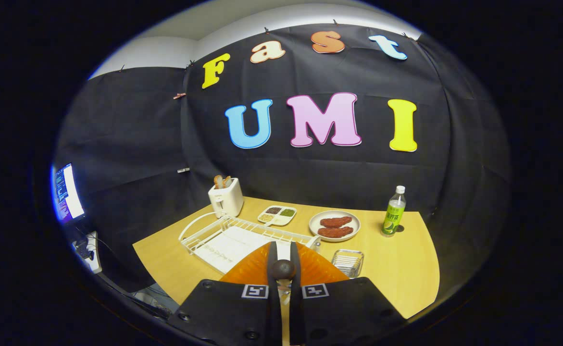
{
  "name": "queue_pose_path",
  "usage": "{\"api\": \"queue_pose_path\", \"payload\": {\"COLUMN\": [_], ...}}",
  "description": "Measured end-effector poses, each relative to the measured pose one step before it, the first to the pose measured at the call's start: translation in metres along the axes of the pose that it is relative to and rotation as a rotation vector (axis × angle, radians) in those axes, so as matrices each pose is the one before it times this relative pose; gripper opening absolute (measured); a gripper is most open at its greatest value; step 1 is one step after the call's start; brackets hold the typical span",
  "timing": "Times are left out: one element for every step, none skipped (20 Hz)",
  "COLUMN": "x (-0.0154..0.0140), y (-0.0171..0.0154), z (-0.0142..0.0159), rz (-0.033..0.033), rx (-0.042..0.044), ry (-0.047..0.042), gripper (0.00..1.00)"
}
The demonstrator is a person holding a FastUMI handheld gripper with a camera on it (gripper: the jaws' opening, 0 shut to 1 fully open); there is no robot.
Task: Take the plate from the dish rack, then take the spoon from the basket and place it into the plate.
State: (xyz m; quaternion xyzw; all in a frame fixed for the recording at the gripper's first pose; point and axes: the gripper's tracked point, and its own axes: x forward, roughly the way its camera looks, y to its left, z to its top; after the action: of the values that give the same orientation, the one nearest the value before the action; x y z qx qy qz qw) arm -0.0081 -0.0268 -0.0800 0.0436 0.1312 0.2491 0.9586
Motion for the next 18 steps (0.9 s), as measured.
{"api": "queue_pose_path", "payload": {"x": [0.00102,0.00139,0.00249,0.00419,0.00484,0.00442,0.00584,0.00626,0.00714,0.00688,0.00756,0.00528,0.00549,0.00533,0.00379,0.00117,0.00147,-0.00060], "y": [0.01471,0.01275,0.01206,0.01290,0.00961,0.00805,0.00708,0.00533,0.00483,0.00529,0.00409,0.00302,0.00149,0.00325,0.00087,0.00121,0.00041,0.00118], "z": [-0.00615,-0.01007,-0.01074,-0.00967,-0.01009,-0.00944,-0.00993,-0.01005,-0.00948,-0.00900,-0.00912,-0.00894,-0.00724,-0.00816,-0.00780,-0.00635,-0.00606,-0.00706], "rz": [0.01354,0.00661,0.00868,0.01501,0.00861,0.00721,0.00818,0.00616,0.01073,0.01105,0.01094,0.00531,0.00504,0.01183,0.00774,0.00183,0.00219,0.00428], "rx": [-0.00676,-0.00316,0.00354,0.00963,0.01140,0.00500,-0.00543,-0.00997,-0.01094,-0.01251,-0.01502,-0.01657,-0.01209,-0.00648,-0.00263,-0.00185,-0.00169,-0.00011], "ry": [0.00348,0.01045,0.01196,0.01131,0.01074,0.01105,0.01112,0.01146,0.00682,0.00647,0.00820,0.00870,0.00279,0.00665,0.00808,0.00837,0.00974,0.01041], "gripper": [0.10,0.10,0.10,0.11,0.11,0.10,0.10,0.10,0.10,0.11,0.10,0.11,0.11,0.11,0.10,0.10,0.10,0.11]}}
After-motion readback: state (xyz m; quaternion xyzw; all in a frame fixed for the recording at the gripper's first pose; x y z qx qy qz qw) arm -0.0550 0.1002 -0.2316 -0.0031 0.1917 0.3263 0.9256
